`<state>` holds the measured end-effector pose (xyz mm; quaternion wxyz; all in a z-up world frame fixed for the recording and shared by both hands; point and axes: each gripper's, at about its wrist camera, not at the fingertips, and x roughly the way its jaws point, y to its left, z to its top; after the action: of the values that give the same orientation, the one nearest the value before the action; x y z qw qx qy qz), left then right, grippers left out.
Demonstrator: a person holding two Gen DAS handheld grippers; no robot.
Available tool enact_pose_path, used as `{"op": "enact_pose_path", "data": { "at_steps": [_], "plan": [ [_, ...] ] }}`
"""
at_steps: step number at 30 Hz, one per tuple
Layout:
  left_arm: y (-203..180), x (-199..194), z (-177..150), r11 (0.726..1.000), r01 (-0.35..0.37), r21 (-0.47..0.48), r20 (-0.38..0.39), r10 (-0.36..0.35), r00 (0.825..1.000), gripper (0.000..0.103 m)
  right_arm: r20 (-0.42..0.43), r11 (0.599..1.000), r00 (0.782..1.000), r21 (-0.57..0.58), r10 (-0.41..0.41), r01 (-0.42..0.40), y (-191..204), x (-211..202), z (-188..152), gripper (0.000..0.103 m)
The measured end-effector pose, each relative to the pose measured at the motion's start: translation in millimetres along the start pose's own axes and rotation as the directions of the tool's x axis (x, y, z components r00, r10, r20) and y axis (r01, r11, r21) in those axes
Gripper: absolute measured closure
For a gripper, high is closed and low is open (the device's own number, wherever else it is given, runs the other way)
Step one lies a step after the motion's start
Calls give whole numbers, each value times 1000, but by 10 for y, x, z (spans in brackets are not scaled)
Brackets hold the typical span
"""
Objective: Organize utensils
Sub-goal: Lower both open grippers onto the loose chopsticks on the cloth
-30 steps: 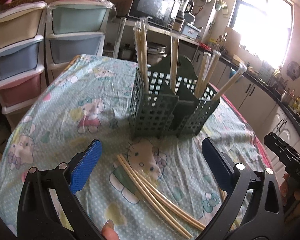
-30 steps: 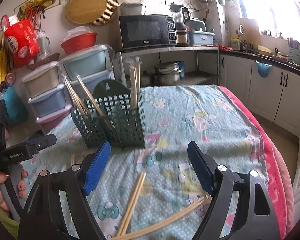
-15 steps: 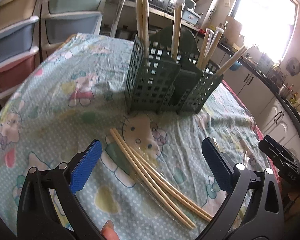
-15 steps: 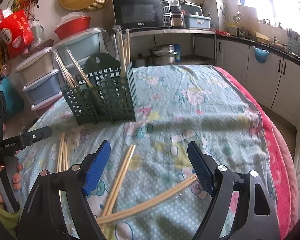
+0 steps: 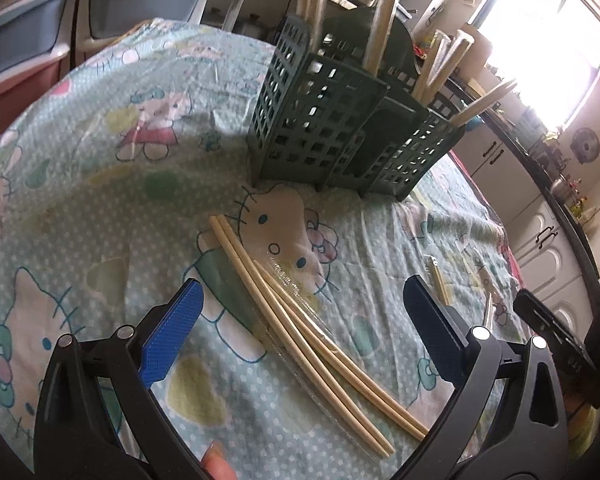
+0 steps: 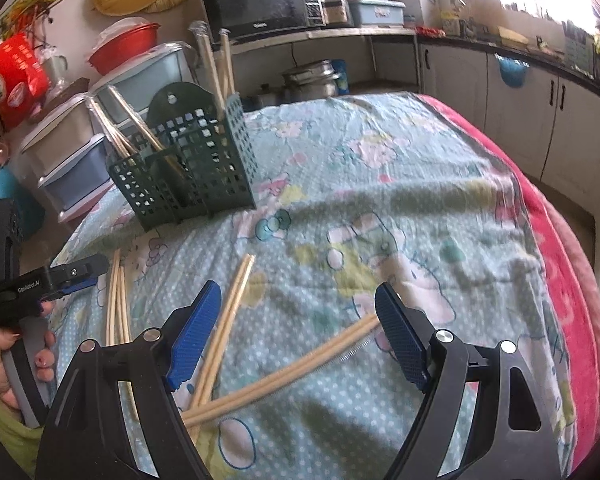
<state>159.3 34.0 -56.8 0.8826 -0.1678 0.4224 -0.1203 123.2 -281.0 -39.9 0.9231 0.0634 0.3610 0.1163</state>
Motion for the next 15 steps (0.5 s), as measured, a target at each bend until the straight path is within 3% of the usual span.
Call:
{"op": "enact_pose_path", "data": {
  "at_steps": [8,15],
  "plan": [
    [138,143,105,997,25,-67,-42,-28,999,11,-72,995,997,100,-17,24,-209,117,-67,27],
    [165,210,173,996,24,-85,-52,-28,998,11,-144,983,990,184,2,25,-349,311,-95,38]
  ]
}}
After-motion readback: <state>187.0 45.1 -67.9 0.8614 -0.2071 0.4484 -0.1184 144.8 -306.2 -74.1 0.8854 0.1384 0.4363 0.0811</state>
